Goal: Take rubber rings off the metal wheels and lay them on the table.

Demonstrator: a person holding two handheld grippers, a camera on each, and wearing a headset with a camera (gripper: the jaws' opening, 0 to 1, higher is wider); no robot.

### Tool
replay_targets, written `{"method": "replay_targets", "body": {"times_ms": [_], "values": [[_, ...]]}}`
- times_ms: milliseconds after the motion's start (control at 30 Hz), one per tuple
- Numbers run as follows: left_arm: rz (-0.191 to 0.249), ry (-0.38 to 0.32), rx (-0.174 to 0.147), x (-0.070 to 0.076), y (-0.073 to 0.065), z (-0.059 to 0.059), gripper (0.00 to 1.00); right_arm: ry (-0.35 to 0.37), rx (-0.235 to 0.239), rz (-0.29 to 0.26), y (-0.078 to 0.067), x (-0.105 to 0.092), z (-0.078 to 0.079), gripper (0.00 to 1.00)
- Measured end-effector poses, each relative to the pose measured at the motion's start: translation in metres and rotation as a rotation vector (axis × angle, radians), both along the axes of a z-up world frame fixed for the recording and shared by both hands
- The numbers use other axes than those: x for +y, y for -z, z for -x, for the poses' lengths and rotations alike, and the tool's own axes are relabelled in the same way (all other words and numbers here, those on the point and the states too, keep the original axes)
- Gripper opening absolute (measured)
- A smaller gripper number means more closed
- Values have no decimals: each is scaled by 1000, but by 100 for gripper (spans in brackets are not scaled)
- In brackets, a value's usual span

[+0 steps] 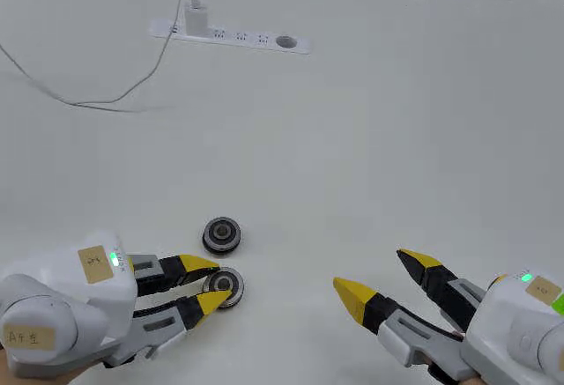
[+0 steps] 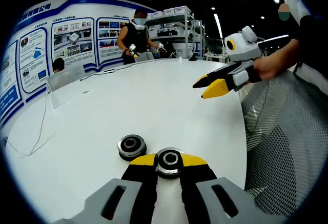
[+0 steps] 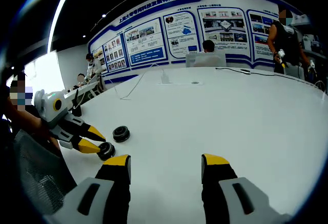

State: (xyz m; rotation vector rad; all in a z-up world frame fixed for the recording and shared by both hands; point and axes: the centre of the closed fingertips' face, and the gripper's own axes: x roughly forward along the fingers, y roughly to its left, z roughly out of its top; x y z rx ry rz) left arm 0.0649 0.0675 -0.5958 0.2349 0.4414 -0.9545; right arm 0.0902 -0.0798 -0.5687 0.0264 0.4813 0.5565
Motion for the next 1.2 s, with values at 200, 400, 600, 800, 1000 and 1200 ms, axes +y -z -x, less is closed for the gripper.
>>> {"method": "replay_targets", "body": {"times_ms": [200, 400, 600, 800, 1000, 1200], "values": [[-1, 9, 4, -1, 1, 1, 17, 0, 5, -2, 1, 0, 0, 56], [-6, 15, 8, -2, 3, 2, 16, 1, 5, 0, 1, 0, 0, 56], [-15, 20, 3, -3, 3, 1, 15, -2, 8, -2, 1, 1, 1, 56], [-14, 22, 13, -3, 3, 2, 14, -5, 6, -3, 1, 2, 1, 56], [-23, 22, 4, -3, 3, 1, 14, -7, 9, -10, 1, 3, 1, 56], [-32, 24, -4, -3, 3, 1, 13, 4, 43, -72, 0, 8, 4, 55]]}}
